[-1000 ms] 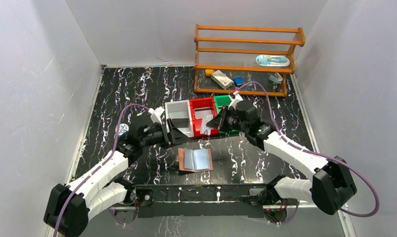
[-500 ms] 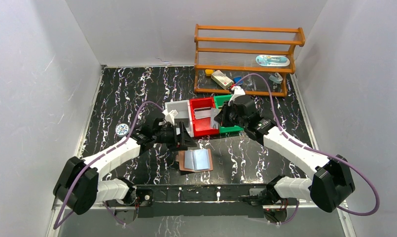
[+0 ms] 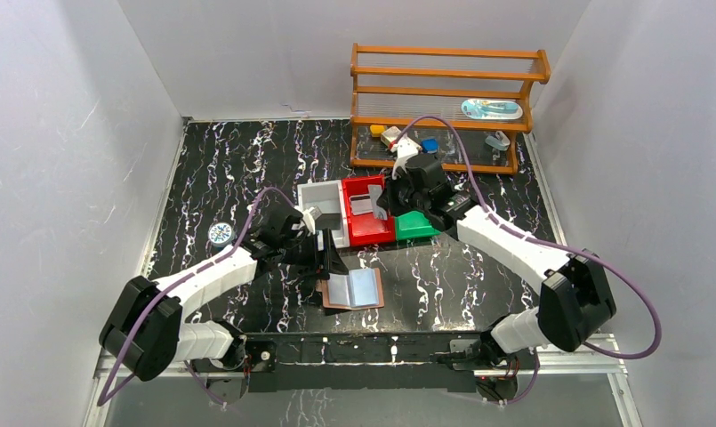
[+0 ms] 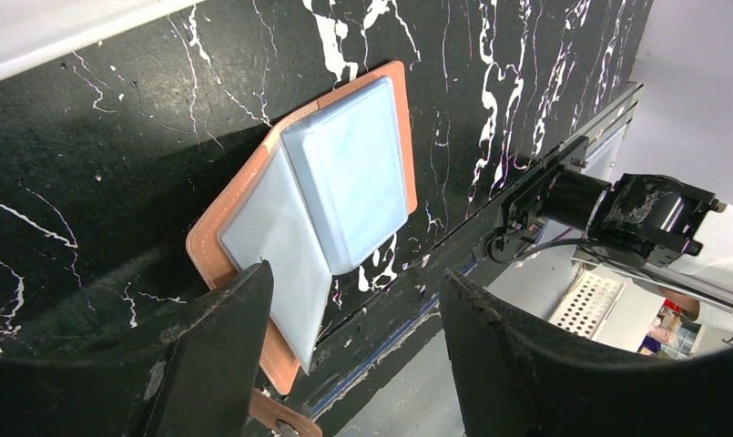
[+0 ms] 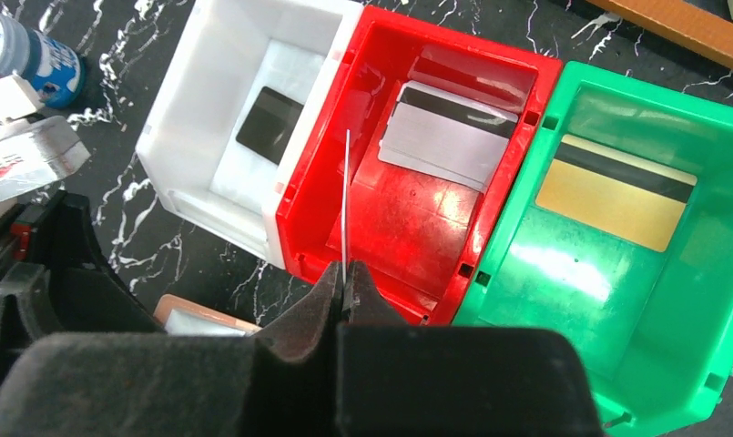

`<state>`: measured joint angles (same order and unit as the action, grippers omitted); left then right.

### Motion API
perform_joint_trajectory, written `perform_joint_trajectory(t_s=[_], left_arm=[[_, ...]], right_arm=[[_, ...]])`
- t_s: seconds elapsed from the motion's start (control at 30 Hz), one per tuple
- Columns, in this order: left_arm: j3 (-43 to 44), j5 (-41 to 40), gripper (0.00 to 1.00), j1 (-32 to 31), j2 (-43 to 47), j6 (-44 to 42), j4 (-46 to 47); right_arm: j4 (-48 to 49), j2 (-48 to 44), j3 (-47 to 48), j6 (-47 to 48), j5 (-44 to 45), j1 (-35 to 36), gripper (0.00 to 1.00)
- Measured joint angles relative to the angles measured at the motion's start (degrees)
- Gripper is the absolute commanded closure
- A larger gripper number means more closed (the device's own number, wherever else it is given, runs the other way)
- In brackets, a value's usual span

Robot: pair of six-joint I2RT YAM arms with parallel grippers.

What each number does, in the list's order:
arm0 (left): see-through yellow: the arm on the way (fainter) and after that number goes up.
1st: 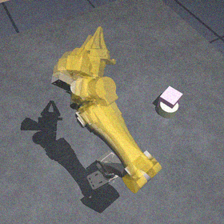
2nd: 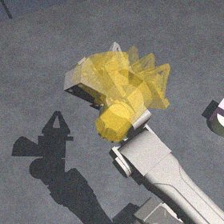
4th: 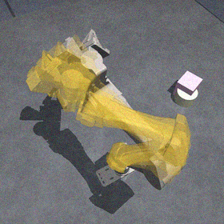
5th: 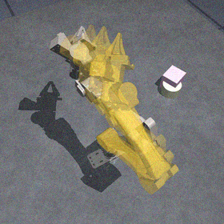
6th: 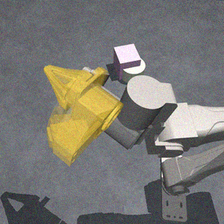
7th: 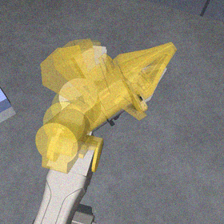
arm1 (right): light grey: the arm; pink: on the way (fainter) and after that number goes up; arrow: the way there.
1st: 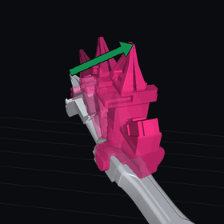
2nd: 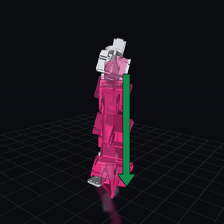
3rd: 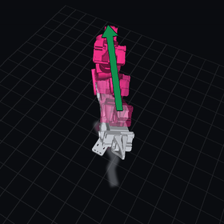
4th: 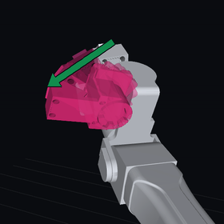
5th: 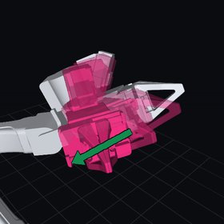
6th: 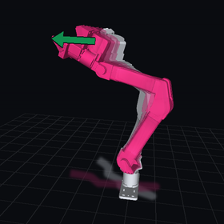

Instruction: Take the credit cards out of the card holder

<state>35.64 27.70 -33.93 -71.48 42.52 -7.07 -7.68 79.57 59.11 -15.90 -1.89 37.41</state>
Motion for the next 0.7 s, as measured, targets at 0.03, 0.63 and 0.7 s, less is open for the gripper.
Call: perform_joint_trajectory(t_s=[0.03, 0.63, 0.7], left_arm=[[0.0, -0.15, 0.35, -0.07, -0.02, -0.13, -0.13], [-0.85, -1.14, 0.36, -2.69, -3.28, -0.52, -0.72], [-1.18, -1.29, 0.36, -2.69, -2.91, -0.52, -0.72]], right_arm=[[-0.04, 0.48, 0.26, 0.55, -0.09, 0.0, 1.0], [-2.93, 18.53, 11.28, 24.06, 2.62, 0.55, 1.0], [-2.84, 20.17, 12.02, 28.06, 3.87, 0.98, 1.0]])
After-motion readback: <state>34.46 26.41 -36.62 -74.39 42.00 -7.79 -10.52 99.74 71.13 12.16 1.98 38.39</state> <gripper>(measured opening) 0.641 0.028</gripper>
